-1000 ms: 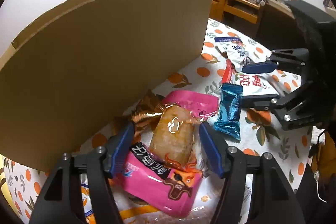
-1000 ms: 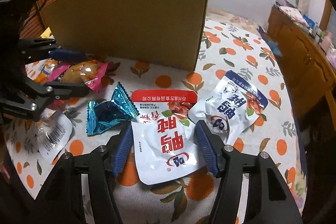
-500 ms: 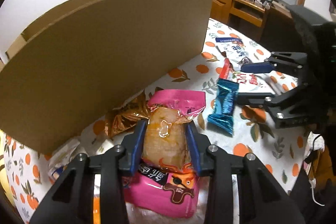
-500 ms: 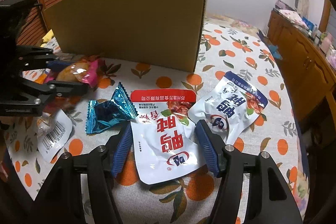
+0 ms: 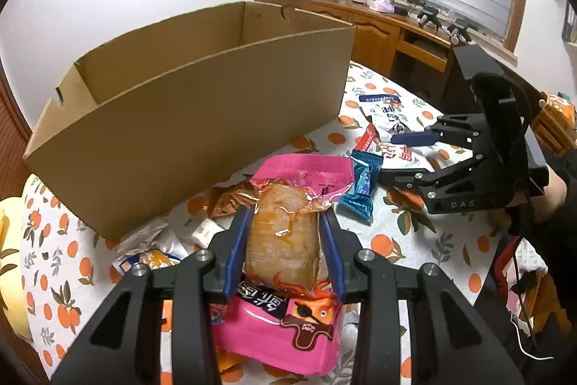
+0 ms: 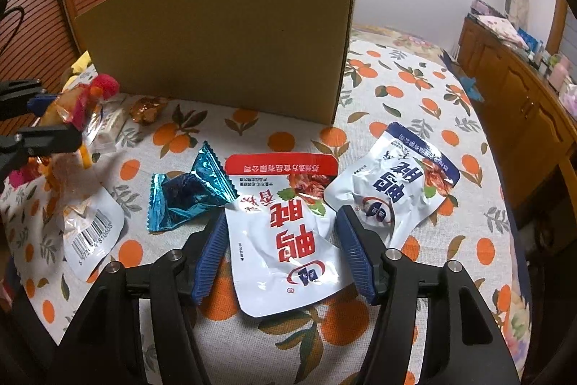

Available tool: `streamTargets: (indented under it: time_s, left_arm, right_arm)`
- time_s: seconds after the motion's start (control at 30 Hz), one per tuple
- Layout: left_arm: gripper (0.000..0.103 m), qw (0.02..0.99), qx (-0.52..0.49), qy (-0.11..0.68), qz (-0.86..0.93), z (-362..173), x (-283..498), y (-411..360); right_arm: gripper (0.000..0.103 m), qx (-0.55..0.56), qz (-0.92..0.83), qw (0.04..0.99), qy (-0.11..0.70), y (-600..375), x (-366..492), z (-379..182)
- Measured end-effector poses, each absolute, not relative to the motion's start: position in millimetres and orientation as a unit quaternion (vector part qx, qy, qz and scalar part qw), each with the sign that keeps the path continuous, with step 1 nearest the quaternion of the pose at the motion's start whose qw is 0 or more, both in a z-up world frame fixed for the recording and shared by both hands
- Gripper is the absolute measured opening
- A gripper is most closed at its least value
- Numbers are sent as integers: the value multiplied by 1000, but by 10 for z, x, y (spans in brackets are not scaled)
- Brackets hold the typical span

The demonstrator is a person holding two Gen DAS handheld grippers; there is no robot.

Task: Organize snacks
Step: 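Carry the bread roll with the left tool while the right tool carries the duck-neck pouch over the box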

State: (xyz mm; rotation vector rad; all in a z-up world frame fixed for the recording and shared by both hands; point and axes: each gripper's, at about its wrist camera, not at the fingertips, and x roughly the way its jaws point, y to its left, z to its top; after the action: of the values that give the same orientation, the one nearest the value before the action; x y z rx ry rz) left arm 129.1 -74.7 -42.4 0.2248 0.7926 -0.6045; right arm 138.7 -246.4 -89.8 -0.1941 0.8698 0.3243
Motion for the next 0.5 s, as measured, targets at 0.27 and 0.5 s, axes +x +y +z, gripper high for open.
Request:
streamTargets:
  time_s: [0.27,0.5]
  left_arm:
    - [37,879,90,371,-286,-389,1264,-639]
    - [37,880,86,374,-280,-419,1274,-580]
  right_arm:
    - [29,-112,149,893,410,-2358,1332,-844]
    - [27,-105,155,897,401,-2333,1270,-806]
